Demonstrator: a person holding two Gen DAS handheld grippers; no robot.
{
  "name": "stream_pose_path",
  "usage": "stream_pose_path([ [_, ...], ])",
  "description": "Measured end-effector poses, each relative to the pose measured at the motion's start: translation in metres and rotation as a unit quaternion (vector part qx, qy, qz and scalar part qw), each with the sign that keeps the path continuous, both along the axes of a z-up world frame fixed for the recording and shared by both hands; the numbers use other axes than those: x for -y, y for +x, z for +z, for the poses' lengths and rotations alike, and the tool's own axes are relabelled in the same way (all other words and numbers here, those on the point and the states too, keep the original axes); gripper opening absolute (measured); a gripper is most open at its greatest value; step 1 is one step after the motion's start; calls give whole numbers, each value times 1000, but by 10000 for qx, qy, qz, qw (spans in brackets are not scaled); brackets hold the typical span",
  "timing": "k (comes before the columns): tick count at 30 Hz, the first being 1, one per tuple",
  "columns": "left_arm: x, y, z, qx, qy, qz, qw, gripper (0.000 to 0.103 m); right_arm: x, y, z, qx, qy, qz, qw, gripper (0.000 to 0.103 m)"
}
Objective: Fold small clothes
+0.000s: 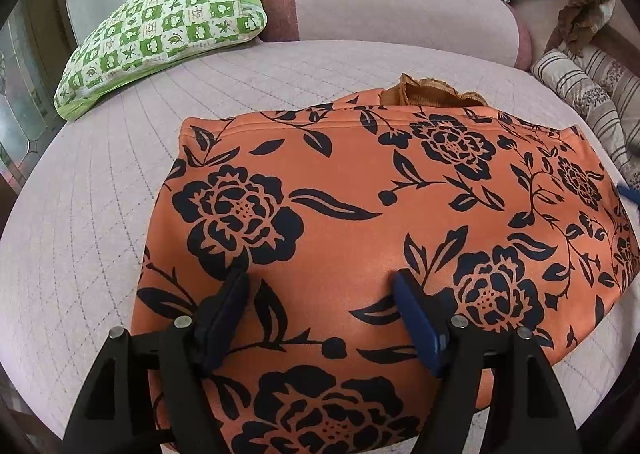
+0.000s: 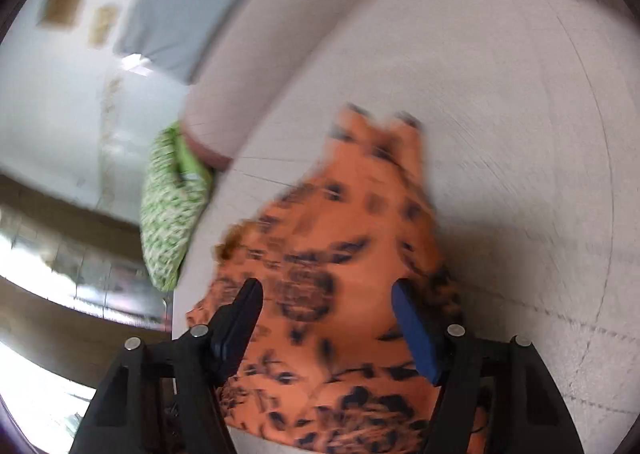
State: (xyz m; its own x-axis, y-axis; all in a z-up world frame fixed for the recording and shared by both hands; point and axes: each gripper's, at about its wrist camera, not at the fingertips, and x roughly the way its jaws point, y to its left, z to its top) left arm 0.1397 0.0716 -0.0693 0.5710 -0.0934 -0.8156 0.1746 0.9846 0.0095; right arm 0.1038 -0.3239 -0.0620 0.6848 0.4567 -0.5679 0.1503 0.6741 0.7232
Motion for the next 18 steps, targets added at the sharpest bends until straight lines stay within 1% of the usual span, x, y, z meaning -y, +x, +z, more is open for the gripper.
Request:
stream_pose_path([
  [1, 0, -2, 1, 5, 0, 14, 10000, 77, -3, 5, 3, 59, -17, 108, 9999, 76],
  [2, -1, -2, 1, 8, -13, 25, 10000, 77, -4, 17, 2, 77, -50, 184, 9998, 77],
  [3, -1, -2, 1, 5, -23, 26, 10000, 77, 0, 25, -6, -22, -125, 120, 9998, 78],
  [4, -2, -2, 1, -4, -34, 11, 10000, 77, 8, 34, -23, -354, -220, -49, 9991, 78],
  [5, -2, -2, 2, -11, -50, -2, 10000, 77, 19, 42, -43, -780, -63, -264, 9966, 77],
  [6, -3, -2, 2, -29, -55, -25, 10000, 77, 28, 42, -52, -829, 396, -460, 9947, 73],
  [7, -3, -2, 2, -31, -64, -48, 10000, 77, 31, 40, -43, -648, 508, -494, 9954, 73],
  [9, -4, -2, 1, -7, -88, -64, 9999, 78, 25, 42, -19, -222, 305, -363, 9986, 73],
  [10, -3, -2, 0, 23, -67, -64, 10000, 79, 23, 48, -13, -94, 303, -282, 9991, 74],
  [11, -2, -2, 0, 31, -60, -59, 10000, 80, 23, 59, -15, -74, 388, -148, 9991, 75],
  [12, -2, -1, 0, 31, -69, -50, 10000, 80, 25, 68, -21, -154, 389, -93, 9991, 76],
  [13, -3, -1, 0, 24, -85, -51, 9999, 80, 31, 79, -33, -389, 235, -157, 9988, 76],
  [14, -3, 0, 0, 15, -91, -68, 9999, 80, 41, 85, -47, -643, 253, -376, 9969, 75],
  [15, -3, 0, 0, -2, -92, -91, 9999, 80, 51, 83, -56, -644, 716, -649, 9932, 69],
  [16, -5, 0, 1, 0, -123, -113, 9999, 80, 52, 78, -51, -510, 918, -753, 9916, 69],
  [17, -5, 0, 0, 16, -147, -113, 9998, 81, 46, 76, -38, -268, 799, -655, 9943, 70],
  [18, -5, -1, -1, 40, -143, -117, 9998, 82, 39, 76, -30, -109, 675, -506, 9964, 73],
])
